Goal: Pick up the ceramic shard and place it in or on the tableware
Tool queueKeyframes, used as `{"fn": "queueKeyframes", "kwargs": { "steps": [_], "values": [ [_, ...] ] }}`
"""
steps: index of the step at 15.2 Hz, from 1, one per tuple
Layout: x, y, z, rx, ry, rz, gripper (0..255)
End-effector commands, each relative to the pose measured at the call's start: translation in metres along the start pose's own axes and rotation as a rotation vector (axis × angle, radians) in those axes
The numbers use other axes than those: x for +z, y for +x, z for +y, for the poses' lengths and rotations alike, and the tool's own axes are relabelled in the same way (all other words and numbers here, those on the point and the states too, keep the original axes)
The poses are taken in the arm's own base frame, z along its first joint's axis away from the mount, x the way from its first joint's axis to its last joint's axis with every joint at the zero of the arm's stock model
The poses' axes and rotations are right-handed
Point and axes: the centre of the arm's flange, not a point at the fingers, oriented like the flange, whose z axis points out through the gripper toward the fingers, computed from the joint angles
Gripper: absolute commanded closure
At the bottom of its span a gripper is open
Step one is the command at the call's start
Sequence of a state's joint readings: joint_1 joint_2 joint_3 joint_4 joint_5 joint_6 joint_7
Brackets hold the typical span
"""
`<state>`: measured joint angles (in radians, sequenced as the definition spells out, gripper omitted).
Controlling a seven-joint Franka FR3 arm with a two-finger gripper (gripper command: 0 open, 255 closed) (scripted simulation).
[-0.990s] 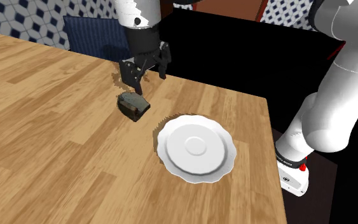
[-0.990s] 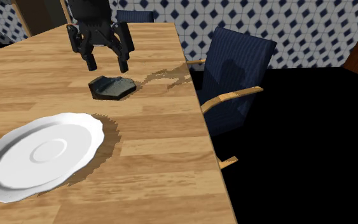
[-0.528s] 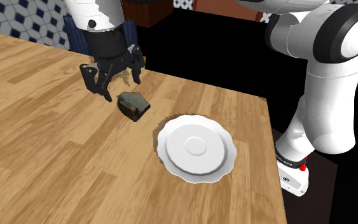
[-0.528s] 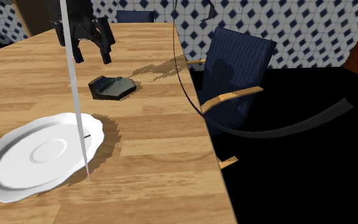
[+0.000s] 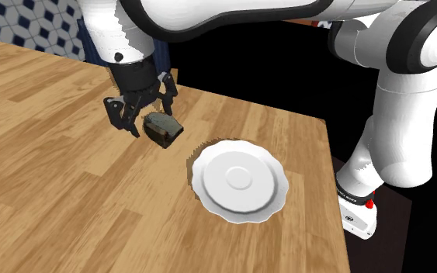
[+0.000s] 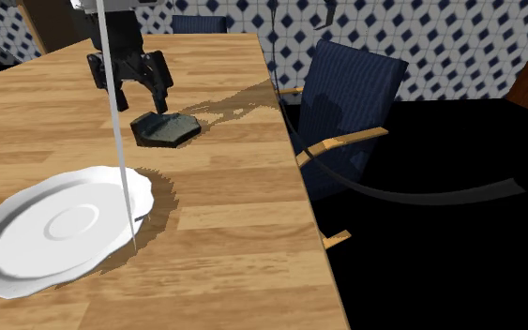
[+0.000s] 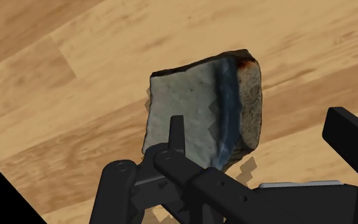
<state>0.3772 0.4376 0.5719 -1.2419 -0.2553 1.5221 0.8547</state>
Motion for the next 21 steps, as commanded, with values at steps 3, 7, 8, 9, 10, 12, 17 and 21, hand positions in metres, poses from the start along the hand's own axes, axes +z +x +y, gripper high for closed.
{"fn": "queueKeyframes", "kwargs": {
  "steps": [3,7,8,9,10,12,17,21],
  "values": [
    [0.002,0.000,0.000,0.000,0.000,0.000,0],
    [0.002,0.000,0.000,0.000,0.000,0.000,255],
    [0.002,0.000,0.000,0.000,0.000,0.000,255],
    [0.002,0.000,0.000,0.000,0.000,0.000,255],
    [0.002,0.000,0.000,0.000,0.000,0.000,255],
    [0.002,0.000,0.000,0.000,0.000,0.000,255],
    [-0.004,0.000,0.000,0.000,0.000,0.000,255],
    [-0.025,-0.001,0.002,0.000,0.000,0.000,255]
  ]
}}
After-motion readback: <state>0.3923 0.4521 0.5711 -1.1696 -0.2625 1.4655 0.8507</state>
